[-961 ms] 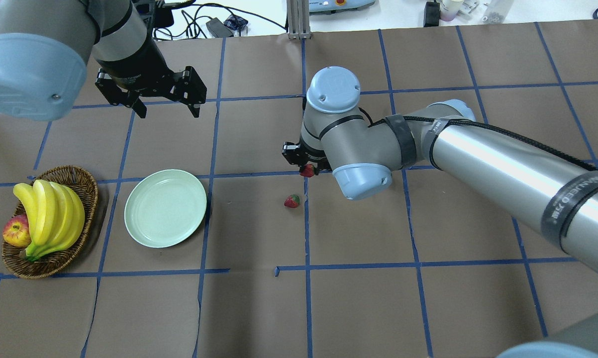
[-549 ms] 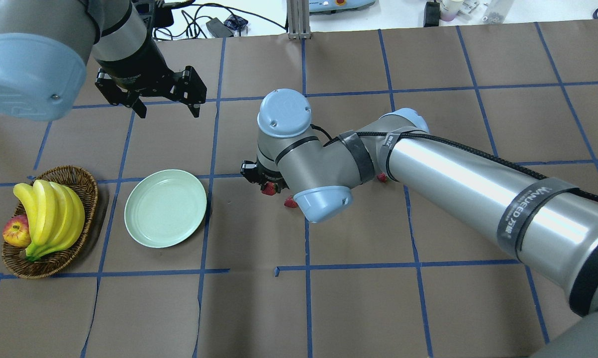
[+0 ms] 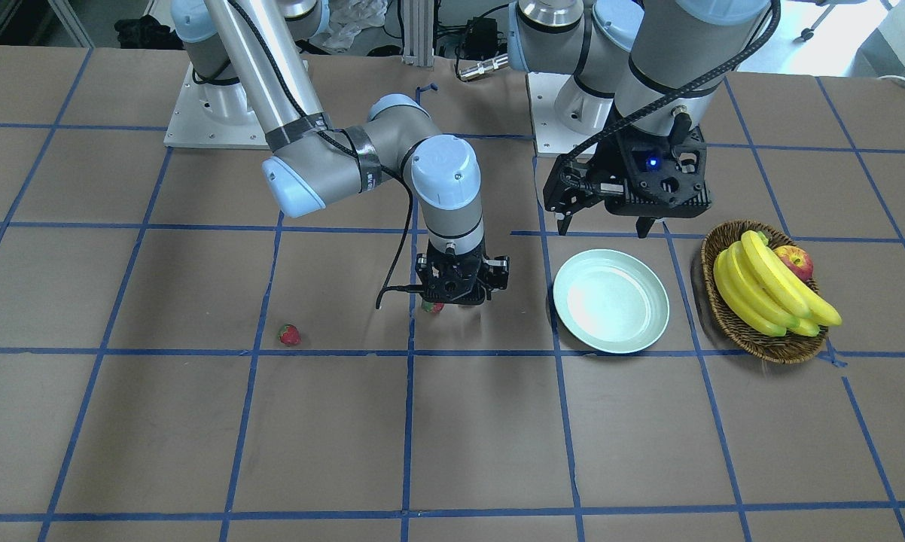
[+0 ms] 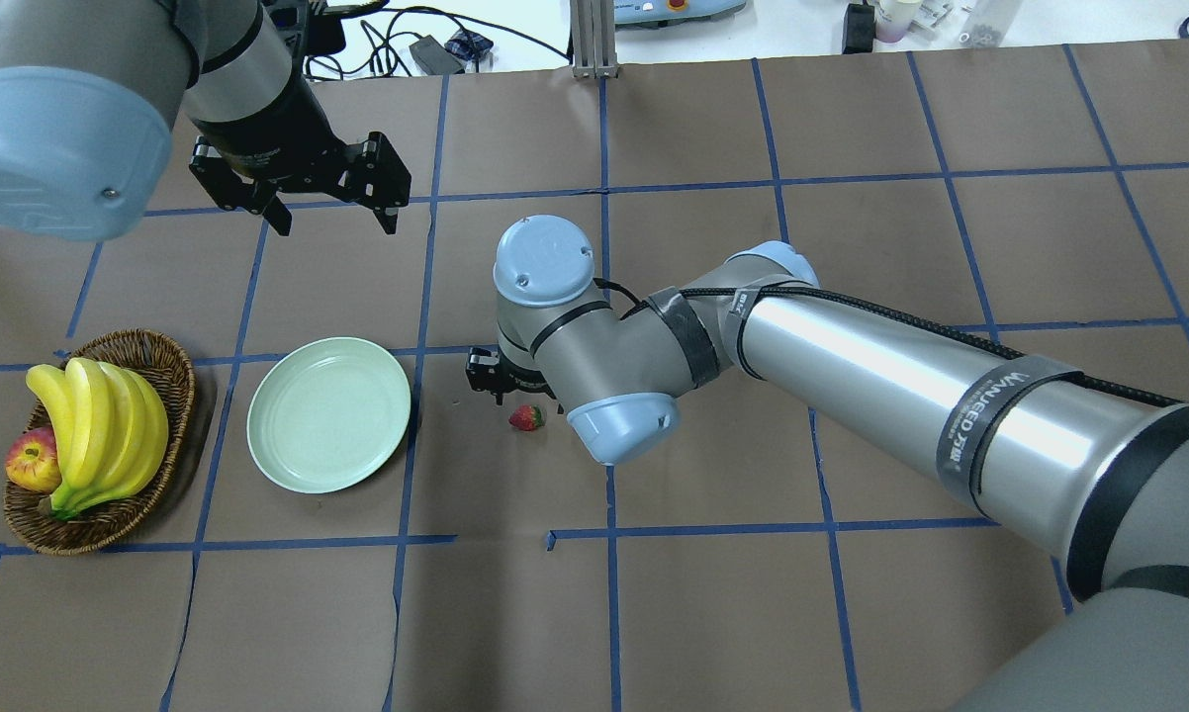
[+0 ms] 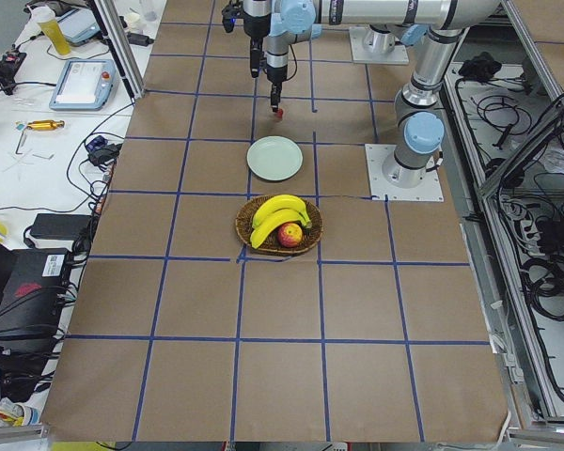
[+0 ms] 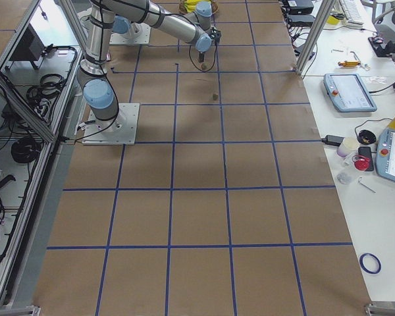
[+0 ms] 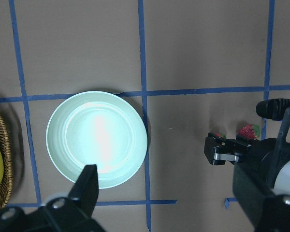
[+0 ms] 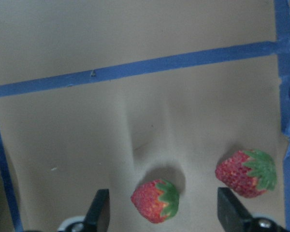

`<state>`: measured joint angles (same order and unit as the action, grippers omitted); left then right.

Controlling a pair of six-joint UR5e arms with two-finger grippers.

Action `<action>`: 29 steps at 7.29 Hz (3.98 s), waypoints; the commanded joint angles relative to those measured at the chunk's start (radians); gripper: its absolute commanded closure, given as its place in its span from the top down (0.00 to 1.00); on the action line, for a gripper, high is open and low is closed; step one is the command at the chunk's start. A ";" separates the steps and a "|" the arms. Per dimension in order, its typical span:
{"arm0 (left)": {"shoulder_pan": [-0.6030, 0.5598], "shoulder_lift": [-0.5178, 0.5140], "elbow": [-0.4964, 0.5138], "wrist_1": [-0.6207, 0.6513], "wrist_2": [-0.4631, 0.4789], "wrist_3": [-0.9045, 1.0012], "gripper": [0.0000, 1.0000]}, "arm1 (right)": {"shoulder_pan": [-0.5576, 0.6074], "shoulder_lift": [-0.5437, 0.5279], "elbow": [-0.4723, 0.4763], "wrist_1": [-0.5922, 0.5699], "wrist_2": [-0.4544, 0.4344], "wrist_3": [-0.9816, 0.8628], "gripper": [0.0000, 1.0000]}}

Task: Collect all strawberries into plate
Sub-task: 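Push two strawberries toward the green plate with the right gripper, then move the right gripper back to the third strawberry, then push the third strawberry toward the other two with the right gripper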

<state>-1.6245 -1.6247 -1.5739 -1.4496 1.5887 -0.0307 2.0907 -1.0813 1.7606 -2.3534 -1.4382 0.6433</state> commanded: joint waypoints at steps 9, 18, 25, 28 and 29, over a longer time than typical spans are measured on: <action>-0.002 0.005 -0.018 0.000 0.004 0.002 1.00 | -0.406 -0.112 0.154 0.112 -0.186 -0.585 0.83; -0.002 0.005 -0.020 0.000 0.004 0.002 1.00 | -0.399 -0.088 0.111 0.072 -0.179 -0.542 0.00; -0.002 0.008 -0.015 0.002 0.002 0.000 1.00 | 0.009 -0.038 -0.058 0.031 0.042 0.057 0.00; -0.002 0.008 -0.015 0.000 0.001 0.000 1.00 | 0.023 0.029 -0.055 -0.013 0.129 0.073 0.00; -0.002 0.008 -0.015 0.000 0.001 0.000 1.00 | 0.023 0.049 -0.056 -0.033 0.133 0.073 0.04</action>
<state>-1.6260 -1.6170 -1.5883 -1.4495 1.5892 -0.0307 2.1111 -1.0617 1.7051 -2.3655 -1.3211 0.7145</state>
